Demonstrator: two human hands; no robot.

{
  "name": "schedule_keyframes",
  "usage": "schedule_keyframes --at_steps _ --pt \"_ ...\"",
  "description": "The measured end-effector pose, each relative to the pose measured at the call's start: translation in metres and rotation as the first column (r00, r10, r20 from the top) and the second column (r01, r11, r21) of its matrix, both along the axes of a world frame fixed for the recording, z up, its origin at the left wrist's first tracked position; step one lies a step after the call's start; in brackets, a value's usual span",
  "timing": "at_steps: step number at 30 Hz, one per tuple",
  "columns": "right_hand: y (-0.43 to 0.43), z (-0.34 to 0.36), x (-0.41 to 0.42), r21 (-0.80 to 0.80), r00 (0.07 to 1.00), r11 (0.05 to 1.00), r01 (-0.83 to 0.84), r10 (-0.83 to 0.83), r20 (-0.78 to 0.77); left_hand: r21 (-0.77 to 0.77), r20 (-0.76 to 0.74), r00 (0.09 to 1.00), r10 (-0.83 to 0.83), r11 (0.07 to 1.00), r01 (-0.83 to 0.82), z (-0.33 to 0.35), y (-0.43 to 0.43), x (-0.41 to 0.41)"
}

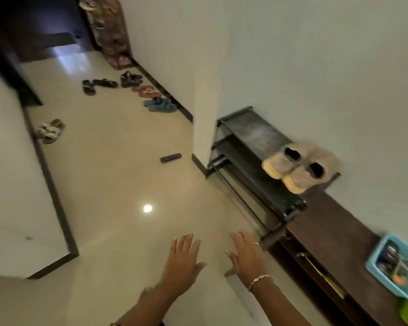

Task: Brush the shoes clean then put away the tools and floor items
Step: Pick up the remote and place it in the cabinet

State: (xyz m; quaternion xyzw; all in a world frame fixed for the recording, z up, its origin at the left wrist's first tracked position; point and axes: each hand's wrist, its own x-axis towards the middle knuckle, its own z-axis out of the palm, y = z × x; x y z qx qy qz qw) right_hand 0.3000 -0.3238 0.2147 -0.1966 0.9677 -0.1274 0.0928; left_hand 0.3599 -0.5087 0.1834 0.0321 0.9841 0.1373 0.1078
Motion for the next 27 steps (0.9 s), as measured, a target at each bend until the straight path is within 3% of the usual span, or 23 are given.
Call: schedule_keyframes --at_steps 4,8,15,18,20,22,26,27 --pt "-0.108 -0.002 -0.049 0.098 0.990 0.985 -0.143 0.141 0.027 -0.010 0.027 0.981 0.193 0.981 -0.193 0.005 -0.116 -0.030" --pt "-0.204 0.001 -0.099 0.028 0.970 0.972 -0.232 0.229 0.077 -0.042 0.075 0.955 0.286 0.958 -0.283 0.022 -0.205 -0.062" --pt "-0.306 -0.002 -0.193 0.012 0.953 0.953 -0.302 0.301 0.010 -0.048 0.101 0.948 0.301 0.953 -0.298 0.033 -0.293 -0.154" --pt "-0.335 -0.006 -0.244 0.058 0.942 0.944 -0.325 0.317 0.107 -0.046 0.059 0.952 0.299 0.954 -0.296 0.021 -0.321 -0.202" --pt "-0.356 -0.019 -0.292 0.091 0.926 0.926 -0.365 0.352 0.139 -0.052 0.138 0.930 0.340 0.940 -0.336 0.007 -0.348 -0.240" --pt "-0.377 -0.028 -0.341 0.107 0.910 0.912 -0.396 0.374 0.179 -0.030 0.078 0.927 0.367 0.930 -0.366 -0.011 -0.376 -0.280" --pt "-0.414 -0.034 -0.435 0.219 0.883 0.866 -0.450 0.394 0.257 -0.015 0.259 0.899 0.352 0.932 -0.361 0.004 -0.414 -0.361" --pt "-0.421 -0.036 -0.457 0.230 0.875 0.855 -0.464 0.403 0.268 -0.018 0.226 0.913 0.338 0.939 -0.343 -0.001 -0.424 -0.380"
